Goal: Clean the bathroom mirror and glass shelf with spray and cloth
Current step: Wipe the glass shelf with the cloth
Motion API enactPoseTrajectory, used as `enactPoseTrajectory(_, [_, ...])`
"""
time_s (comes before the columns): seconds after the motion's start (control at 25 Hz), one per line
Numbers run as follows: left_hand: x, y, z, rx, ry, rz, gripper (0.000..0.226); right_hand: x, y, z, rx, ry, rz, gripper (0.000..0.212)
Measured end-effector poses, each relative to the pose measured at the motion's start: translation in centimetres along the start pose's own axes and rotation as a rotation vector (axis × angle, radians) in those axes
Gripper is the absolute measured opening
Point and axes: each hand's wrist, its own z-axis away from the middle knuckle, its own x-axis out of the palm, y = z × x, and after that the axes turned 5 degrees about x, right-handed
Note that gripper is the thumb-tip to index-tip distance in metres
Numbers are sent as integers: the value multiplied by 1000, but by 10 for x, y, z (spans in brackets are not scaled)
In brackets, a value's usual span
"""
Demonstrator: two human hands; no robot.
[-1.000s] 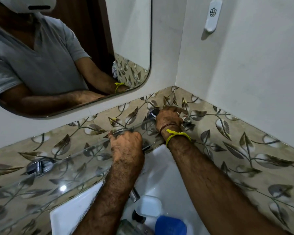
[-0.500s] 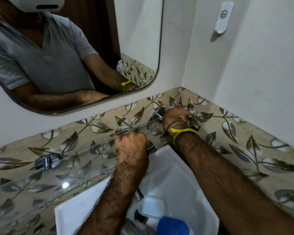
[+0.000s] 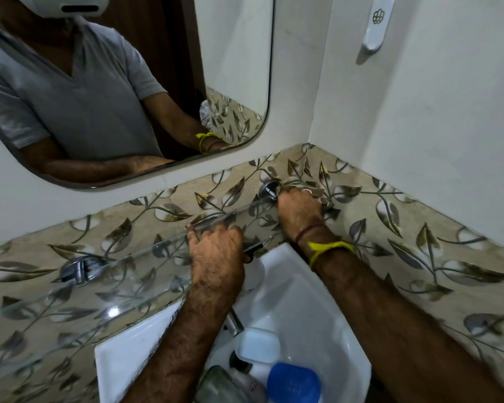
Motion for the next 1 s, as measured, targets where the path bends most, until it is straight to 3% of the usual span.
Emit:
enactPoseTrajectory(0.16, [4,-10,5,-8,13,97,53,27,30,26,-121,224,-215,43])
enactPoseTrajectory(0.48, [31,-33,30,6,192,283,58,58,27,47,-42,410,-520,55])
enactPoseTrajectory(0.72, [43,-41,42,-29,324,273,49,53,-2,79,119,413,-720,72])
enactPoseTrajectory(1.0, [49,-64,68,-156,448,290,48,54,-45,103,76,413,-837,65])
